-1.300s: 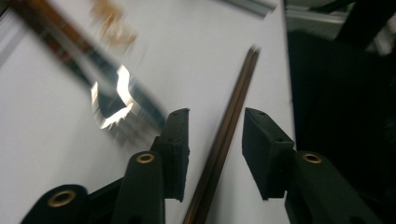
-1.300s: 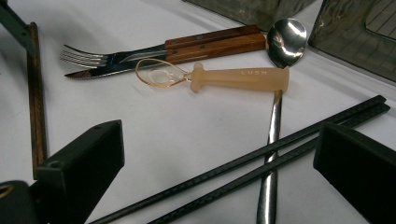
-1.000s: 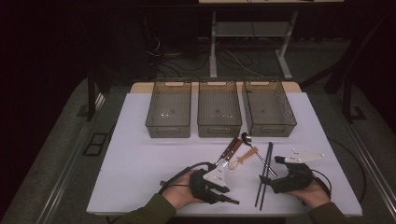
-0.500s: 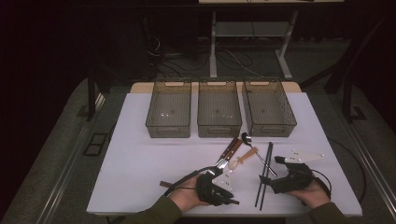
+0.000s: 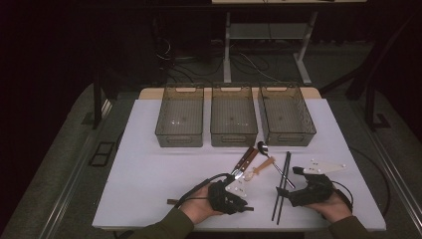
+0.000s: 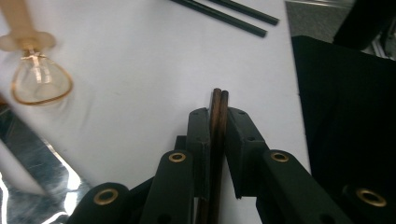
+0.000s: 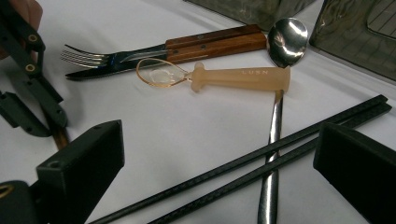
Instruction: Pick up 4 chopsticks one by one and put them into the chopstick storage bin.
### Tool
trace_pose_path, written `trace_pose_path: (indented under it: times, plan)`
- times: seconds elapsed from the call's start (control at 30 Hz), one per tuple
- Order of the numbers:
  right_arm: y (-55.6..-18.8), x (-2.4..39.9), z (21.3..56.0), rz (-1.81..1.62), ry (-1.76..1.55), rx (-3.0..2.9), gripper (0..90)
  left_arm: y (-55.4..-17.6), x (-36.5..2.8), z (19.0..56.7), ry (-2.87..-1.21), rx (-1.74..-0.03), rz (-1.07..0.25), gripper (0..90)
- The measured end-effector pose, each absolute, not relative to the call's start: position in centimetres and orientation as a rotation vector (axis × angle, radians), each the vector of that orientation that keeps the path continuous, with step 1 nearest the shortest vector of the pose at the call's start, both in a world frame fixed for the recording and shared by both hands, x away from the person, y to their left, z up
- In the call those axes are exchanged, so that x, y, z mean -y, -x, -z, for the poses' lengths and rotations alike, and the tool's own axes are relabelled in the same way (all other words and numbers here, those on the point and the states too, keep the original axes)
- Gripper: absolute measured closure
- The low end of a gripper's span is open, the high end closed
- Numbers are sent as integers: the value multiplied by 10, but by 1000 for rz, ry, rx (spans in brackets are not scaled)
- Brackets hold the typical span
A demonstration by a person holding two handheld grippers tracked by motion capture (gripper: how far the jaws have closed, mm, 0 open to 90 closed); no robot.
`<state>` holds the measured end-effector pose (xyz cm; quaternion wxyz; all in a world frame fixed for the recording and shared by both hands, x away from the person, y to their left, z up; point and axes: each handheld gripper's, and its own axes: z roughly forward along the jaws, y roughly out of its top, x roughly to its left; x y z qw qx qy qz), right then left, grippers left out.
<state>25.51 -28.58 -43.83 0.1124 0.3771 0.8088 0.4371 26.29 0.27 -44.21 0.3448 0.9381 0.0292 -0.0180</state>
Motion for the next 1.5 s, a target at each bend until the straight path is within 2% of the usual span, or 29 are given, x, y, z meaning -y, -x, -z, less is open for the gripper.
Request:
trace_pose_path:
  times: [0.23,0.37,0.5,0.63,0.8,0.97,1.1,1.33,1.5]
  plan:
    - [-255,286,438,-1285,-1105,-2374,16,-269,-2,442,-2426,-184,16,800]
    - [-255,286,438,-1286,-1105,-2373,16,-270,-2,442,-2429,-187,11,795]
    - [-255,286,438,-1289,-1107,-2372,16,-268,-7,435,-2373,-206,54,722]
    - [-255,287,438,-1293,-1109,-2369,17,-268,-25,421,-2278,-241,73,678]
    - [-255,287,438,-1294,-1108,-2369,16,-267,-65,412,-2243,-297,38,671]
    - [-255,287,438,-1293,-1103,-2375,16,-268,-113,418,-2209,-392,16,678]
    - [-255,288,438,-1304,-1075,-2402,16,-265,-134,427,-2211,-423,27,687]
    - [-257,290,439,-1310,-1073,-2408,16,-263,-140,441,-2251,-387,84,770]
    - [-254,287,439,-1303,-1062,-2412,16,-261,-142,441,-2256,-373,78,805]
